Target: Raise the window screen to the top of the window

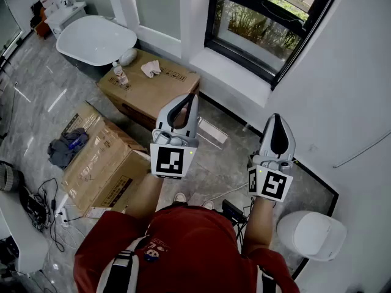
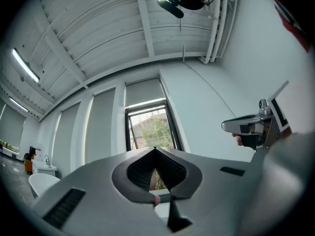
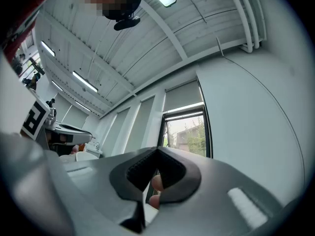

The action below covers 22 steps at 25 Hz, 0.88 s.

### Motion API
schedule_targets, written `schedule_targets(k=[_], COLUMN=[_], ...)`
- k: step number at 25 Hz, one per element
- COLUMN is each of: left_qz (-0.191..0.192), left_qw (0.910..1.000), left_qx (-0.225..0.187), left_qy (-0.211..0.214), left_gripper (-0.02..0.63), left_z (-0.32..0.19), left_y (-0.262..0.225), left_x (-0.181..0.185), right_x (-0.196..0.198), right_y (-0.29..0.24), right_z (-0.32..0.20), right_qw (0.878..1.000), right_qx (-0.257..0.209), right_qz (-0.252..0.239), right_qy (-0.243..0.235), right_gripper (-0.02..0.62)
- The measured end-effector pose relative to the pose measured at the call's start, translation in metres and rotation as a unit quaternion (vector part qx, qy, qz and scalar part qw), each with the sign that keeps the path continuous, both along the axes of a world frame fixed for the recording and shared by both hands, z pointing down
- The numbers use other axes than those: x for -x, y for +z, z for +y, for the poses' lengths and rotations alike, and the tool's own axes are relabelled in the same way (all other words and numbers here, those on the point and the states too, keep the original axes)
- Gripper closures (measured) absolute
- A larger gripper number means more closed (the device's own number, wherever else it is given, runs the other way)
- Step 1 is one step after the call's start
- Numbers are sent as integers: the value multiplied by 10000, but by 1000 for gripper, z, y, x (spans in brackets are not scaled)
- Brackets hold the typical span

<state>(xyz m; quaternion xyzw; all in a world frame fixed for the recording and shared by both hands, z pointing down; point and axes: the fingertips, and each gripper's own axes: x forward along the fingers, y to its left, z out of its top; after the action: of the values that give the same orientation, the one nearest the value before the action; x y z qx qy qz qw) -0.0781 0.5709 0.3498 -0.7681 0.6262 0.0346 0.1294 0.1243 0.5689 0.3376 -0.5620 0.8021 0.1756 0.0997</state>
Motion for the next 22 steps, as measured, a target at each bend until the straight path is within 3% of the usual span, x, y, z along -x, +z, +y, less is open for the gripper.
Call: schedule_targets(k=[10, 22], left_qz=[33, 102], left_qw=[9999, 9996], left_qx=[-79, 24], left_qy=[85, 264], left_gripper=[600, 601], left_z=[-11, -22], left_y=[2, 18], left_x=[13, 59], right_x=[14, 59], right_y=[8, 20], right_z=[-12, -15], right_qw=[10000, 9996], right_qx=[57, 123], right_qz=[-46, 10], right_qy=[61, 256], right_gripper=[586, 586])
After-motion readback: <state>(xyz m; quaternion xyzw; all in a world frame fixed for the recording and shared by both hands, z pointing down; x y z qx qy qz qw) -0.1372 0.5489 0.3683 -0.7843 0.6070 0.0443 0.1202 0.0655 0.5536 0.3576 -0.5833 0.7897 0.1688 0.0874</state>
